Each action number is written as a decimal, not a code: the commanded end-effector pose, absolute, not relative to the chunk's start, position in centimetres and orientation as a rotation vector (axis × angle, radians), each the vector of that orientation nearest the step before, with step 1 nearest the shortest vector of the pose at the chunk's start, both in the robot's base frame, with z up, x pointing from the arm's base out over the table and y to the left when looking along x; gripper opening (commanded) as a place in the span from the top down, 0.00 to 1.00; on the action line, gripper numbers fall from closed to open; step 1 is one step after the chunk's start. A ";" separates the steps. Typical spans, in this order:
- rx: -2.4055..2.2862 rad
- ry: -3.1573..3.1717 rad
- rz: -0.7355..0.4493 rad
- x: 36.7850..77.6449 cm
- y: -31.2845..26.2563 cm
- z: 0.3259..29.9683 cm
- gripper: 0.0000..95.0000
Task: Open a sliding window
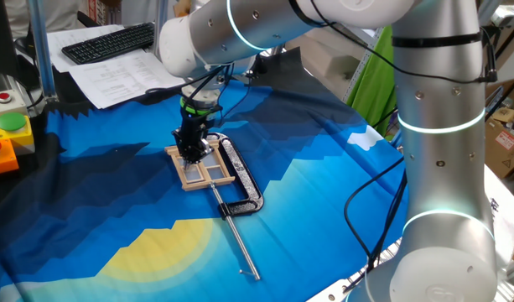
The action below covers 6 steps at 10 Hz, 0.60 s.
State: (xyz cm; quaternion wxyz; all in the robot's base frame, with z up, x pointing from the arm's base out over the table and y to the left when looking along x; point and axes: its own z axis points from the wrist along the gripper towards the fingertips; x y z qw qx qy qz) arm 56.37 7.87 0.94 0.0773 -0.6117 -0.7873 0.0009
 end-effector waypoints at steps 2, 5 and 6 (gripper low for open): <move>-1.835 -2.355 -0.002 56.9 7.6 1.1 1.00; -1.835 -2.347 -0.003 57.2 7.6 1.1 1.00; -1.834 -2.340 -0.014 57.3 7.5 1.3 1.00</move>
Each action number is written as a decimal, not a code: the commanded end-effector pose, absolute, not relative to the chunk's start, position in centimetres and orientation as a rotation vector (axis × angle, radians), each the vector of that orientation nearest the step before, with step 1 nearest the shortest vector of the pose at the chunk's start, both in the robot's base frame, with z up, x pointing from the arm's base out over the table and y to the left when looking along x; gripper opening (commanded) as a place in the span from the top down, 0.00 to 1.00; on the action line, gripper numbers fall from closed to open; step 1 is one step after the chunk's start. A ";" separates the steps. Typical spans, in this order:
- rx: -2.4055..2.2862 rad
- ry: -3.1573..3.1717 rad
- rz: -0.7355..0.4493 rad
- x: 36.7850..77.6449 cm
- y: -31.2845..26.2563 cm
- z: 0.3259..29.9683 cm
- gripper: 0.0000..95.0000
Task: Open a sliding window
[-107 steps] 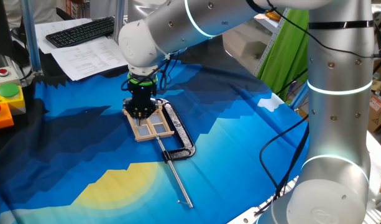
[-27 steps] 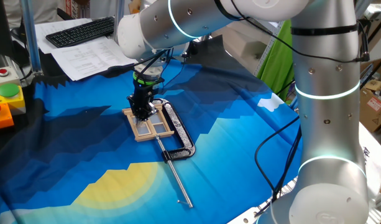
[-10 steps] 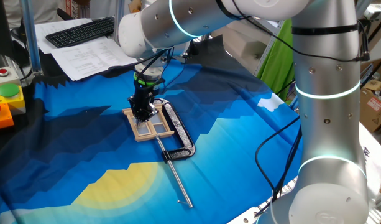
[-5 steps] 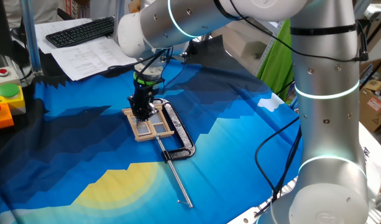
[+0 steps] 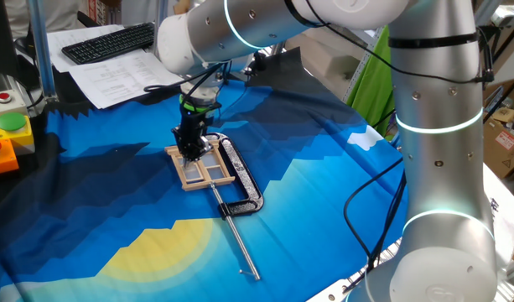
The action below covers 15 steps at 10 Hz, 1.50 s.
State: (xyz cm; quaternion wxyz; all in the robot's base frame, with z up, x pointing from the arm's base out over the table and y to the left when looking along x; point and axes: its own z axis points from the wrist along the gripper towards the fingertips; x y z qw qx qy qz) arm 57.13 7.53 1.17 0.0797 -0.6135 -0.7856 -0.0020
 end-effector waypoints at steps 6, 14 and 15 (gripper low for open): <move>-1.829 -2.306 0.002 56.5 8.1 1.7 1.00; -1.810 -2.306 0.032 52.8 8.8 2.0 1.00; -1.815 -2.302 0.034 52.6 8.8 1.9 1.00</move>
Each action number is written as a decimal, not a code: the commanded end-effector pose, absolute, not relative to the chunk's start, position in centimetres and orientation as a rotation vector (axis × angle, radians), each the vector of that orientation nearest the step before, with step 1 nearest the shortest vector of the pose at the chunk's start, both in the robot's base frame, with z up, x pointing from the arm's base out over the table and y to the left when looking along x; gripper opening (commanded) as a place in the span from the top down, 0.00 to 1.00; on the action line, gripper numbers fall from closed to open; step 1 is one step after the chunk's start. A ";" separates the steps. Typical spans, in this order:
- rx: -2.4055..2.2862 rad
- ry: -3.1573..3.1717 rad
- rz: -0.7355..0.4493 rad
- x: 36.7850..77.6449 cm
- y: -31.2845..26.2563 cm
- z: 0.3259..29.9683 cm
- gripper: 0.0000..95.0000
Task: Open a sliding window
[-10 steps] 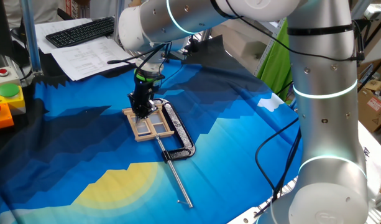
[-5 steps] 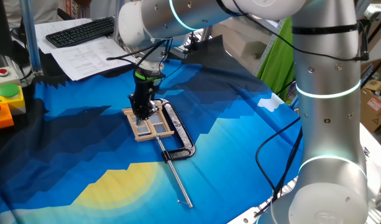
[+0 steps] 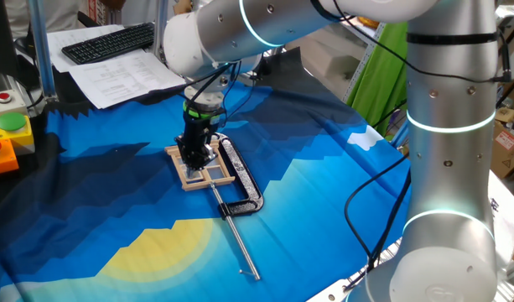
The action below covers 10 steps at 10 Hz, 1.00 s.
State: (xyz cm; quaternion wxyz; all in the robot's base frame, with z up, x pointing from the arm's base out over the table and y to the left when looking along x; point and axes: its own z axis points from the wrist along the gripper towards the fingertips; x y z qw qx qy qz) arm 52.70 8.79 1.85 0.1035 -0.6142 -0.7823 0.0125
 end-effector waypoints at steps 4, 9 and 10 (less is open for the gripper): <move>-1.826 -2.298 0.050 51.7 8.9 1.5 1.00; -1.839 -2.282 0.032 51.8 8.8 1.6 0.60; -1.843 -2.281 0.030 51.9 8.8 1.6 0.60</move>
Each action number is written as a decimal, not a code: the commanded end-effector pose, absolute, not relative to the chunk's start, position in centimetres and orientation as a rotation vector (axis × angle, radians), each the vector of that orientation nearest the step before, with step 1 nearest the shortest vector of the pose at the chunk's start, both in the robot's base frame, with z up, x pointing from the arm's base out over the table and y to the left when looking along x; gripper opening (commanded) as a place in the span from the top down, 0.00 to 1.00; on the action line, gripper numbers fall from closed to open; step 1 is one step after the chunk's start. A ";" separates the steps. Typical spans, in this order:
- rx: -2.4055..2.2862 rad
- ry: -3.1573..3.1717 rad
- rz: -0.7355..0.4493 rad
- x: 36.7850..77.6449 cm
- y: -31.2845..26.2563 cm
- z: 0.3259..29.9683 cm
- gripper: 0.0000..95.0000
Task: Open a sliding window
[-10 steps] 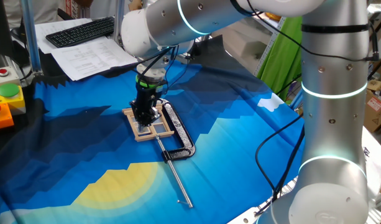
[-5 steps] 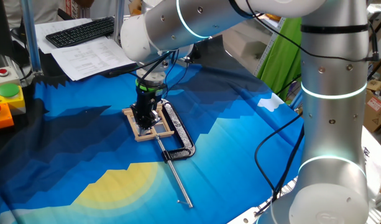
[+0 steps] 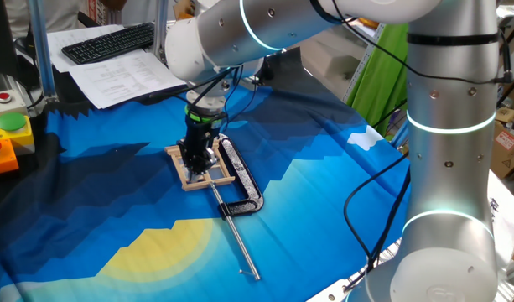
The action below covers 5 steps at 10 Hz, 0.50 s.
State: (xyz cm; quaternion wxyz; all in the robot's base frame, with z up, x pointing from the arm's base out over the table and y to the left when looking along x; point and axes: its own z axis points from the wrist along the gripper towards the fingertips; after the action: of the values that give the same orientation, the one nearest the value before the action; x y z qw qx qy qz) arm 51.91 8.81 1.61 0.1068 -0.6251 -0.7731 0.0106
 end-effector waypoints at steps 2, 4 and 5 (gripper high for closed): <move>-1.867 -2.283 0.013 52.5 8.7 1.7 0.60; -1.869 -2.288 -0.005 52.8 8.6 1.8 0.60; -1.879 -2.291 -0.036 53.0 8.6 1.9 0.60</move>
State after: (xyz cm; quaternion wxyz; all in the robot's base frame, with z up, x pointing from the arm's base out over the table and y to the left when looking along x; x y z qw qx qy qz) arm 52.98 8.61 1.92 0.0936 -0.6291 -0.7716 -0.0074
